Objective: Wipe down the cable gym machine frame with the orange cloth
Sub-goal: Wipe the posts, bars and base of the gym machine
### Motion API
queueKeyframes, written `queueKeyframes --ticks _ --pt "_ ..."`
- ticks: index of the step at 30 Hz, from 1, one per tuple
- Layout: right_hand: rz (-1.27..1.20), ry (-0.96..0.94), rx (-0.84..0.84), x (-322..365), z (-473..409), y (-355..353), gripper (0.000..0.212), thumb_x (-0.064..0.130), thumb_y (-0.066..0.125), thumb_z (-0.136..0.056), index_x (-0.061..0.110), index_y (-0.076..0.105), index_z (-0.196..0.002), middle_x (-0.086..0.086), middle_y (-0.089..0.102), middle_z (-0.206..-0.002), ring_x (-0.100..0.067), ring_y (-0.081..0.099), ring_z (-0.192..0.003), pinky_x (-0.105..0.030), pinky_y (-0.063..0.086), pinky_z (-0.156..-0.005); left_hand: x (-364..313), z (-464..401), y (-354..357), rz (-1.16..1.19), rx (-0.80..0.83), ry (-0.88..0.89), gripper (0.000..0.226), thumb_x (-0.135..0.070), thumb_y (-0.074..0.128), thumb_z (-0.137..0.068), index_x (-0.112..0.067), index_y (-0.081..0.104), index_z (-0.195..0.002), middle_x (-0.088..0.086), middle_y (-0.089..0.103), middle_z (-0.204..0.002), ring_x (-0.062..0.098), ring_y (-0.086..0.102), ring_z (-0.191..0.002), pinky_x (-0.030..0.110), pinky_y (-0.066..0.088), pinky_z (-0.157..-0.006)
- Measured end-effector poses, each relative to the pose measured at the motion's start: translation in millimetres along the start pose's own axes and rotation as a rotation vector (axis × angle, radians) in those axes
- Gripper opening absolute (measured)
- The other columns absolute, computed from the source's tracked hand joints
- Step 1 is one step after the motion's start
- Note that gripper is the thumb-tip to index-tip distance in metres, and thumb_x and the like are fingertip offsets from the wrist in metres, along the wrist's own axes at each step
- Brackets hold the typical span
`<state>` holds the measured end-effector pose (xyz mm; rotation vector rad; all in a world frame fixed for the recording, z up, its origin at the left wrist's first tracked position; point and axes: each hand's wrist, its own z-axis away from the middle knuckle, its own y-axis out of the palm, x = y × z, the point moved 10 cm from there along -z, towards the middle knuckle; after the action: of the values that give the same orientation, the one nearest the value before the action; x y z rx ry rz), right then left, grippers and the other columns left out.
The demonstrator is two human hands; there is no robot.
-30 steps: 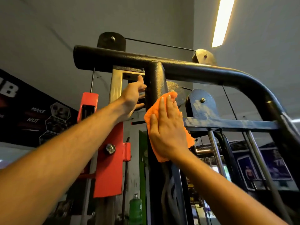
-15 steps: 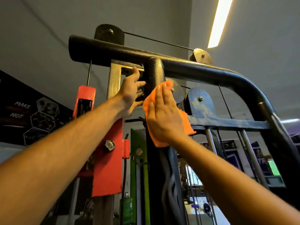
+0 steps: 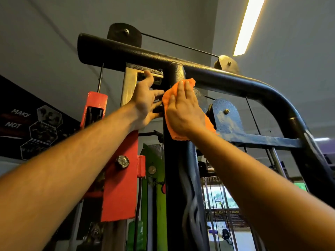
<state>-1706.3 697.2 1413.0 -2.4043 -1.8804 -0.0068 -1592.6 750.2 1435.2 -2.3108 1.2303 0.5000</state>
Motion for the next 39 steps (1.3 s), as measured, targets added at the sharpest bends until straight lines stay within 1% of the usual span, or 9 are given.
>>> queueKeyframes --ticks 9,14,23,28,31,33,35,37,39 --pt "0.090 -0.113 -0.026 -1.0 68.2 10.3 0.069 0.046 0.027 -0.116 0.026 -0.005 -0.174 0.007 -0.017 -0.180 -0.012 -0.018 -0.165 -0.035 -0.016 -0.132 -3.9 3.9 2.6 -0.010 -0.046 0.044 0.100 -0.086 0.018 -0.096 -0.021 0.020 -0.171 0.008 0.028 -0.175 0.032 0.021 -0.163 0.063 0.021 -0.127" --pt "0.044 -0.064 -0.006 3.2 15.2 4.2 0.069 0.046 0.025 -0.117 0.021 -0.006 -0.174 0.000 -0.016 -0.181 -0.018 -0.013 -0.167 -0.044 -0.006 -0.136 -5.1 7.3 2.7 -0.047 -0.028 0.025 0.101 -0.088 0.021 -0.094 -0.022 0.023 -0.171 0.006 0.034 -0.173 0.030 0.034 -0.158 0.061 0.030 -0.126" --pt "0.004 -0.112 0.005 -5.1 87.3 8.5 0.069 0.046 0.027 -0.117 0.025 -0.006 -0.174 0.007 -0.019 -0.180 -0.008 -0.016 -0.165 -0.034 -0.005 -0.135 -3.2 17.8 18.4 -0.087 -0.105 0.029 0.079 -0.071 0.015 -0.108 -0.024 0.023 -0.171 -0.002 0.021 -0.177 0.028 0.019 -0.163 0.060 0.021 -0.126" --pt "0.022 -0.107 -0.001 0.1 39.2 5.7 0.069 0.045 0.027 -0.117 0.021 -0.005 -0.174 0.002 -0.018 -0.180 -0.015 -0.014 -0.166 -0.039 -0.001 -0.136 6.9 14.8 9.3 -0.071 -0.128 0.020 0.070 -0.063 0.018 -0.112 -0.026 0.022 -0.171 -0.005 0.025 -0.176 0.026 0.028 -0.161 0.049 0.035 -0.114" --pt "-0.017 -0.100 -0.022 0.0 54.1 4.5 0.069 0.045 0.027 -0.117 0.021 -0.003 -0.174 0.003 -0.014 -0.181 -0.013 -0.012 -0.167 -0.036 -0.003 -0.135 10.5 16.2 8.0 -0.063 -0.134 0.025 0.070 -0.063 0.018 -0.111 -0.026 0.023 -0.171 -0.004 0.024 -0.177 0.027 0.026 -0.161 0.056 0.029 -0.124" --pt "-0.037 -0.105 -0.041 0.5 88.1 4.2 0.068 0.045 0.026 -0.117 0.021 -0.001 -0.174 0.003 -0.013 -0.181 -0.009 -0.013 -0.166 -0.033 -0.004 -0.135 16.7 18.3 9.4 -0.061 -0.132 0.021 0.072 -0.065 0.021 -0.110 -0.024 0.034 -0.167 -0.002 0.028 -0.176 0.027 0.024 -0.162 0.061 0.025 -0.127" --pt "-0.032 -0.092 -0.037 -2.4 124.6 8.0 0.067 0.043 0.027 -0.117 0.022 -0.003 -0.174 0.005 -0.015 -0.181 -0.004 -0.017 -0.164 -0.033 -0.006 -0.135 23.9 23.0 14.7 -0.039 -0.107 0.014 0.068 -0.066 0.030 -0.105 -0.023 0.050 -0.153 -0.005 0.043 -0.168 0.024 0.034 -0.158 0.059 0.035 -0.121" --pt "-0.055 -0.061 -0.003 -7.8 140.8 11.6 0.068 0.045 0.029 -0.117 0.026 -0.005 -0.174 0.010 -0.018 -0.180 -0.002 -0.017 -0.164 -0.035 -0.005 -0.136 30.5 31.7 19.5 -0.022 -0.104 -0.004 0.059 -0.051 0.039 -0.106 -0.026 0.049 -0.158 -0.009 0.049 -0.163 0.017 0.041 -0.152 0.047 0.049 -0.103" --pt "-0.077 -0.034 0.009 -10.7 133.0 11.4 0.069 0.048 0.028 -0.117 0.027 -0.005 -0.174 0.010 -0.017 -0.180 -0.004 -0.014 -0.165 -0.036 -0.003 -0.136 32.9 35.8 20.2 -0.075 -0.105 -0.022 0.056 -0.034 0.040 -0.109 -0.027 0.040 -0.164 -0.008 0.047 -0.164 0.014 0.040 -0.151 0.040 0.049 -0.089"
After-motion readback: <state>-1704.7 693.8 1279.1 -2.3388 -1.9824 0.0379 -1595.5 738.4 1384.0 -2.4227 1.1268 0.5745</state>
